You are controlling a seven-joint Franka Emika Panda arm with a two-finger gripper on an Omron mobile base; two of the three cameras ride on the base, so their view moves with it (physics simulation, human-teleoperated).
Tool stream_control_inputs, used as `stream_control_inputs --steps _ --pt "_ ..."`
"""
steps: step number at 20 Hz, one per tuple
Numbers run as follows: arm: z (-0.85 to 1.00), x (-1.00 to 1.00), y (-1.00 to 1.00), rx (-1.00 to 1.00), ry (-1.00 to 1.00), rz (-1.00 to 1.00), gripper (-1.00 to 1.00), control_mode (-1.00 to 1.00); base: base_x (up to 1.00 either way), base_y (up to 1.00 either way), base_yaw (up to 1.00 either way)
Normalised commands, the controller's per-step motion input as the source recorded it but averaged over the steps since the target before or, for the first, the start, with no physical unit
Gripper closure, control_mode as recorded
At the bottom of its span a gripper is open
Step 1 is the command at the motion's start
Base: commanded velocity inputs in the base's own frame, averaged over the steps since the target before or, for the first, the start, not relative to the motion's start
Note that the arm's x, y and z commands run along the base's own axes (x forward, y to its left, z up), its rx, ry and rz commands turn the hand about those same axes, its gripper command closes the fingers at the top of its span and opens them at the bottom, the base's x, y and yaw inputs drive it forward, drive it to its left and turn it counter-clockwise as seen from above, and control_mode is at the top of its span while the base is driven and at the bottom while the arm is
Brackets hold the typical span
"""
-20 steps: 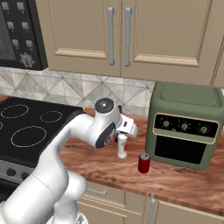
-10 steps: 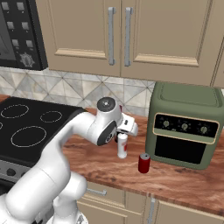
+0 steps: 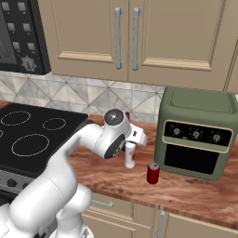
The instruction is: Move the drinks to the dining counter.
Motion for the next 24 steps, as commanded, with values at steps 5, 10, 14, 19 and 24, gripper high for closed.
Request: stream_control_inputs --steps 5,10,14,19,24 --pt "-0.10 0.18 0.00 0.00 -0.05 0.00 -1.00 -1.00 0.00 0.00 0.00" --pt "-0.12 0.18 0.00 0.00 -0.03 0.00 -1.00 -1.00 0.00 0.00 0.00" --pt "-0.11 0.17 0.00 0.00 -0.01 0.00 -1.00 -1.00 0.00 0.00 0.00" --pt "-0.12 0.17 0.00 0.00 -0.01 0.00 -1.00 -1.00 0.00 0.00 0.00" --pt "-0.11 0.17 -0.01 0.00 -0.02 0.00 -1.00 -1.00 0.00 0.00 0.00"
